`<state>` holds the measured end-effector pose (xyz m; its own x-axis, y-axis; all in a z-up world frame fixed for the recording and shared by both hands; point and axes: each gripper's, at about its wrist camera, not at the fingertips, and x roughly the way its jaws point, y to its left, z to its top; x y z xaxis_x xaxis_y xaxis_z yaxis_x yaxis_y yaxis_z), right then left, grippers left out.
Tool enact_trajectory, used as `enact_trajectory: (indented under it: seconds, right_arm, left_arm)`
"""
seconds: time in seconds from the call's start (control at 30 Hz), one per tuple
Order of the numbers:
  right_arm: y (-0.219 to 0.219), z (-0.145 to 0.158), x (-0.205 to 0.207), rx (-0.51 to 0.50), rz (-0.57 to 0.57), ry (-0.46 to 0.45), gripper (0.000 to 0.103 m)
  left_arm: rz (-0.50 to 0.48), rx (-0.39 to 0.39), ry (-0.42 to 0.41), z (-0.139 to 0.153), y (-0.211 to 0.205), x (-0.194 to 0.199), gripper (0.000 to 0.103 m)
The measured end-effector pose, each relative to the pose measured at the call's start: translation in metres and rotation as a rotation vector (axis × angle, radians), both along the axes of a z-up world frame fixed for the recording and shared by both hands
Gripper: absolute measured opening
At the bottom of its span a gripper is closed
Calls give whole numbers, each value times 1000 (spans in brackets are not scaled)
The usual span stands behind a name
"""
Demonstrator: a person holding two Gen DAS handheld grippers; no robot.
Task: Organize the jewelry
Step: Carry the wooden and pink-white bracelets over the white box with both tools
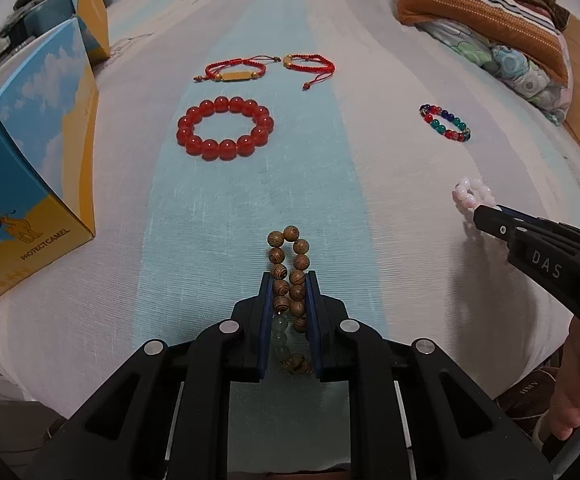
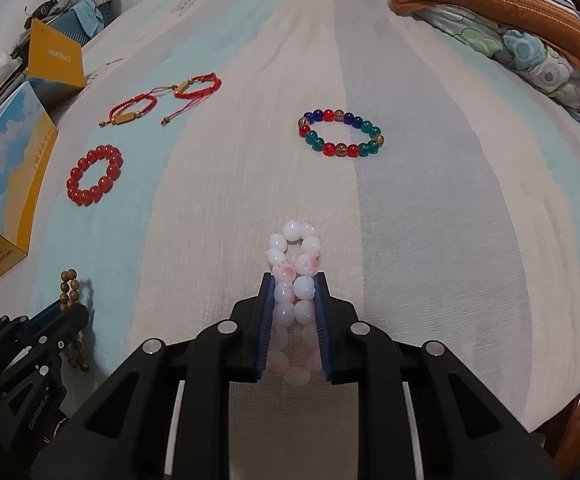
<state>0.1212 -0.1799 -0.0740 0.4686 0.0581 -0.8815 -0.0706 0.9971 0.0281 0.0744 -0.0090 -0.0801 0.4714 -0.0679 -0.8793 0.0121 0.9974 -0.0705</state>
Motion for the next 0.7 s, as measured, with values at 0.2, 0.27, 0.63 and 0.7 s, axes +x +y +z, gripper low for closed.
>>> enact_trajectory:
  seconds: [0.2,0.27,0.63,0.7]
  right_arm:
    - [-3,8,-2,14,-13,-12,19]
    - [-2,11,-3,12,-10,-15,19]
    - [11,38,-2,4,-11,-55,19]
    - [15,43,-1,-6,-3,-61,19]
  left_arm:
    - [-9,-15,-4,9,0,-1,15]
    - [-13,-17,-5,13,0,-1,15]
    - [-18,-5,-23,32,5,8,15]
    - [-15,16,-39,39,6,13,15]
